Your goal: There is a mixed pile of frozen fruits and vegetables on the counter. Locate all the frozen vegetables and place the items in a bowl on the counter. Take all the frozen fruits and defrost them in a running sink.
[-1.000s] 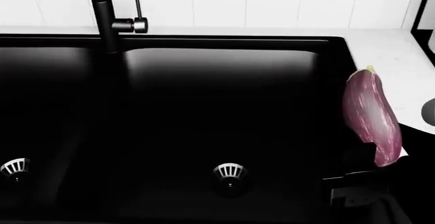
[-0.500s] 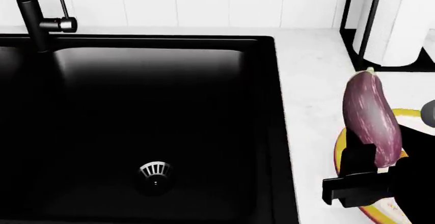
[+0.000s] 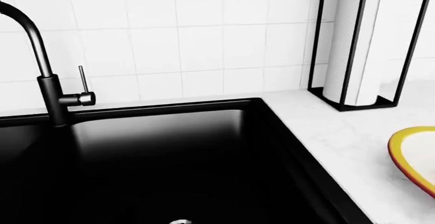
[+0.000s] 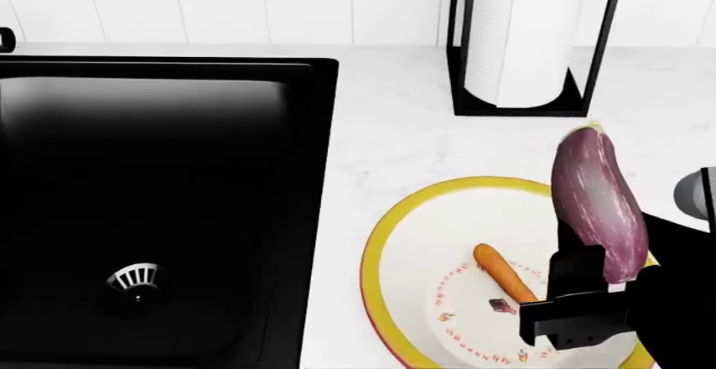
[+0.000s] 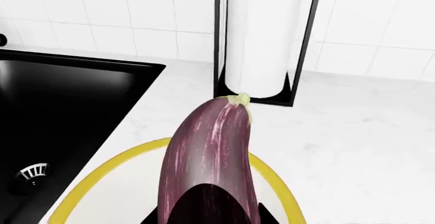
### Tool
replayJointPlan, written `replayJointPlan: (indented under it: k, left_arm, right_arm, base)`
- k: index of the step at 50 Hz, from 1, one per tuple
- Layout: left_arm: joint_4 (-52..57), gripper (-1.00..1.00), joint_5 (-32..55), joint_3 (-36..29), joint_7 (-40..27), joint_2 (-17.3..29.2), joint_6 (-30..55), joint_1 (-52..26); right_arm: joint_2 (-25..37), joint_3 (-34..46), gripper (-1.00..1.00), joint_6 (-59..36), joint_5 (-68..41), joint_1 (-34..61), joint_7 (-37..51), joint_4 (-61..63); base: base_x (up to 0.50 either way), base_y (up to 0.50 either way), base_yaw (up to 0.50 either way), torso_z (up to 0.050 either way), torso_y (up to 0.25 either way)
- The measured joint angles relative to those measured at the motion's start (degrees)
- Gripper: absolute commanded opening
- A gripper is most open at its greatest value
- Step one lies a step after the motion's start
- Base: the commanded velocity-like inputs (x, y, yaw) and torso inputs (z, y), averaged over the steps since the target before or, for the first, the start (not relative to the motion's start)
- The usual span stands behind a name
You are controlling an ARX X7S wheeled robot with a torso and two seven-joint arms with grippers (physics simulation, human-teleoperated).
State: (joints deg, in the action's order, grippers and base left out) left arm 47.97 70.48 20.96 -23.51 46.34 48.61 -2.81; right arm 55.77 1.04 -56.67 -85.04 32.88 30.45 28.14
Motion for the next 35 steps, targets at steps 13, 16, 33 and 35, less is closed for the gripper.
replayJointPlan:
  k: [13,16,33,35]
  left_arm:
    - [0.0,1.0,-0.2,-0.7,-0.2,-0.1,-0.2,-0.4]
    - [-0.1,1.0,-0.2,-0.6,-0.1,0.0,-0.3,-0.3]
    - [-0.3,1.0,-0.6,-0.4,0.3,0.0,-0.8,0.5]
    - [-0.3,1.0,-0.7,-0.4,0.3,0.0,-0.8,0.5]
  right_arm:
    - [-1.3,3.2,-1.0,-1.6,0.7,2.9,-1.1,-1.1]
    - [-1.7,4.3,-1.0,-2.3,0.8,4.1,-1.5,-1.8]
    - [-4.4,9.5,-1.0,-5.5,1.5,9.3,-4.0,-5.5]
    - [-4.7,10.0,-1.0,-5.7,1.7,9.6,-4.3,-5.7]
  base:
    - [0.0,0.0,0.0,0.0,0.001]
    - [0.0,0.0,0.0,0.0,0.0]
    - [0.0,0.0,0.0,0.0,0.0]
    - [0.0,0.0,0.0,0.0,0.0]
